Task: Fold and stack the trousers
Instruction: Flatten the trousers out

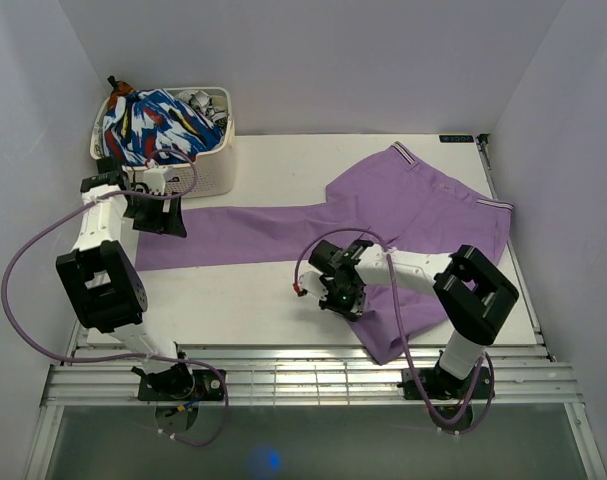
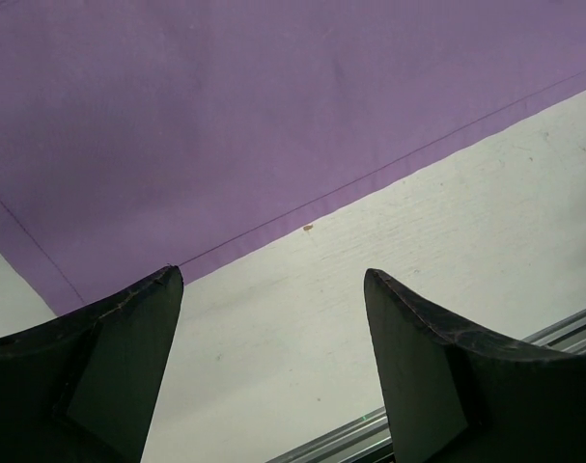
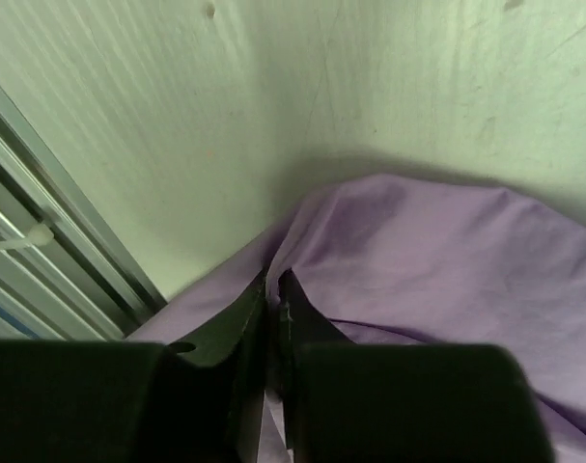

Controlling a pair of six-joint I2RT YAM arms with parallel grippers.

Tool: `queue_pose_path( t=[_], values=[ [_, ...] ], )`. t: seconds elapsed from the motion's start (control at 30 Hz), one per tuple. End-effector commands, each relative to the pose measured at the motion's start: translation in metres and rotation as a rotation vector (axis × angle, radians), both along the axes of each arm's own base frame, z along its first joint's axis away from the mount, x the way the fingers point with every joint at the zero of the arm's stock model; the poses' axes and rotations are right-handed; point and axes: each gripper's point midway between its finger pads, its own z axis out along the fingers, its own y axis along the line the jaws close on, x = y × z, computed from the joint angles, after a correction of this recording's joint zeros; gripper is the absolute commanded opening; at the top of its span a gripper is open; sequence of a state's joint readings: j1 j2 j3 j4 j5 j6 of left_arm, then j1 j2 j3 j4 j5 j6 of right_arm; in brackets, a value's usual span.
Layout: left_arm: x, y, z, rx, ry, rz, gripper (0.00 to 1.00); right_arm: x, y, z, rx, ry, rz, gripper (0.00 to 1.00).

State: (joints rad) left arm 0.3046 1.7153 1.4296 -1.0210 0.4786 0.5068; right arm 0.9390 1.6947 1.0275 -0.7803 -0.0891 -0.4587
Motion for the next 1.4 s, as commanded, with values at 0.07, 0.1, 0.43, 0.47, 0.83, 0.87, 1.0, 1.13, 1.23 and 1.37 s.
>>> queue_pose_path(
  t=[0.07,0.1,0.43,0.47,0.83,0.87,1.0,1.13,1.23,1.37],
  values=[
    [-0.009,-0.022,0.037,-0.076,-0.106,-0.09,0.84,0.042,0.047,0.057,0.206,-0.138,-0.05,0.08],
    [-0.013,-0.035,0.05,-0.132,-0.148,-0.135,0.84,0.052,0.056,0.077,0.268,-0.16,-0.056,0.08],
    [-0.042,-0.146,0.121,-0.288,-0.446,-0.504,0.83,0.132,-0.042,0.231,0.759,-0.503,-0.304,0.08],
    [-0.043,-0.158,0.122,-0.275,-0.461,-0.534,0.83,0.136,-0.053,0.232,0.768,-0.526,-0.331,0.08],
    [-0.038,-0.314,0.064,-0.259,-0.386,-0.673,0.94,0.161,-0.207,0.162,0.721,-0.466,-0.856,0.08],
    [-0.033,-0.321,0.059,-0.261,-0.378,-0.673,0.94,0.163,-0.213,0.16,0.72,-0.46,-0.874,0.08],
    [-0.026,-0.362,0.026,-0.267,-0.311,-0.717,0.91,0.17,-0.227,0.145,0.722,-0.41,-0.935,0.08],
    [-0.015,-0.389,-0.014,-0.332,-0.175,-0.625,0.88,0.168,-0.227,0.129,0.709,-0.368,-0.938,0.08],
    [-0.01,-0.407,-0.028,-0.409,-0.117,-0.561,0.88,0.165,-0.228,0.119,0.691,-0.351,-0.932,0.08],
    [-0.008,-0.426,-0.04,-0.467,-0.086,-0.538,0.89,0.16,-0.226,0.115,0.688,-0.347,-0.908,0.08]
  ],
)
